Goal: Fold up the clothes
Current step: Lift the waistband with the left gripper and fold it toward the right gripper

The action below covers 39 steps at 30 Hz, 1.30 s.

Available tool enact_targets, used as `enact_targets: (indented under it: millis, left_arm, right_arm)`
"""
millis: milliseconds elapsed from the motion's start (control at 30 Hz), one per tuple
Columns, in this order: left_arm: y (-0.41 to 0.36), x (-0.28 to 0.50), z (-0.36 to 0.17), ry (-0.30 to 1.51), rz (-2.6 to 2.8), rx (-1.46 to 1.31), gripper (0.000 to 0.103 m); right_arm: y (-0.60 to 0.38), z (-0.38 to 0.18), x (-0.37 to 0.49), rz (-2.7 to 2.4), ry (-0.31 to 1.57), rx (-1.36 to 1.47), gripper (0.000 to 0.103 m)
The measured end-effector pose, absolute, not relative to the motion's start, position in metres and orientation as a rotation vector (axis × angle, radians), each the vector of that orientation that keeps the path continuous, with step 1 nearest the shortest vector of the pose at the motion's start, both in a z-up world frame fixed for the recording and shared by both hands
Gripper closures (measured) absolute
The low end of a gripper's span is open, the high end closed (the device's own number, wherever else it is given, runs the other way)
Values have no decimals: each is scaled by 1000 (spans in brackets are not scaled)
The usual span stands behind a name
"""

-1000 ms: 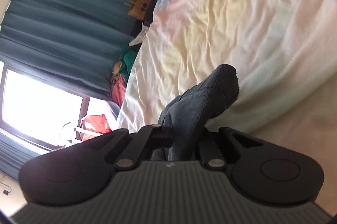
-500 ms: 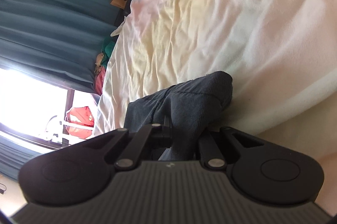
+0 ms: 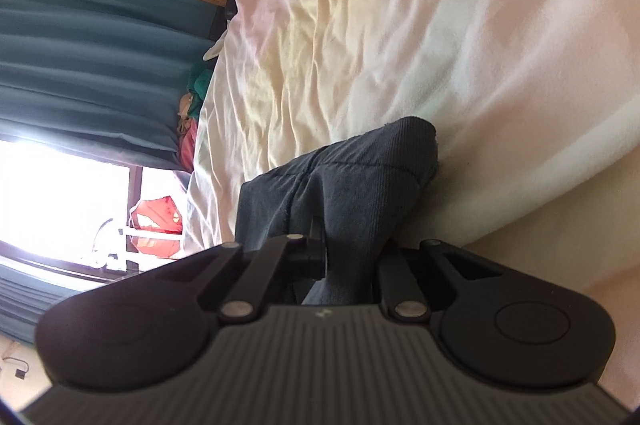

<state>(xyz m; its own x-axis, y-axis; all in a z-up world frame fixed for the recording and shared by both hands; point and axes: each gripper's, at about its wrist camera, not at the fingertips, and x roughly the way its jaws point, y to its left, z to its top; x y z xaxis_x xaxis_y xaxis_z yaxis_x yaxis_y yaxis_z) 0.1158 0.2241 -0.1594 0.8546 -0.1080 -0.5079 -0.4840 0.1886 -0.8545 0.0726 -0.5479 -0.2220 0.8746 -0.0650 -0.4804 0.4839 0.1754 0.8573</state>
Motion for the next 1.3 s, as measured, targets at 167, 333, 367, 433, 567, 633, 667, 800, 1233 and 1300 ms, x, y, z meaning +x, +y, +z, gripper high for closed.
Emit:
enact_targets:
  millis: [167,333,367,433,567,633,667,800,1233,1300]
  left_arm:
    - [224,102,-115,503,271,-1200,92]
    - [263,69,-49,451,244,-1110,93]
    - [274,61,-36,441,247,-1094,94]
    - [298,45,-10,455,221,-1108,94]
    - [321,27,18,497,185,-1099,94]
    - [332,14,22,533,165,-1105,94]
    - [337,5,17,553,163,-1103,94]
    - [354,-22,-14,651,195,-1096,93]
    - [351,-23,-59,844,300,-857,70]
    - [338,-25,-42,839,335,-723,57]
  right_arm:
    - [-544,-215,76,-408,346,1270,97]
    - [-544,-205,74,-444,305,1230,97]
    - [-544,-204,73,-453,293,1232,97]
    - [-545,-199,68,-469,262,1222,97]
    - [-541,-181,51,-530,195,1136,98]
    - [-537,-174,40,-586,196,1113,98]
    - [-536,-170,34,-614,197,1101,98]
    - [-529,-157,11,-725,199,1052,98]
    - [-530,-190,4,-808,517,1131,94]
    - [-528,-179,12,-825,549,1058,88]
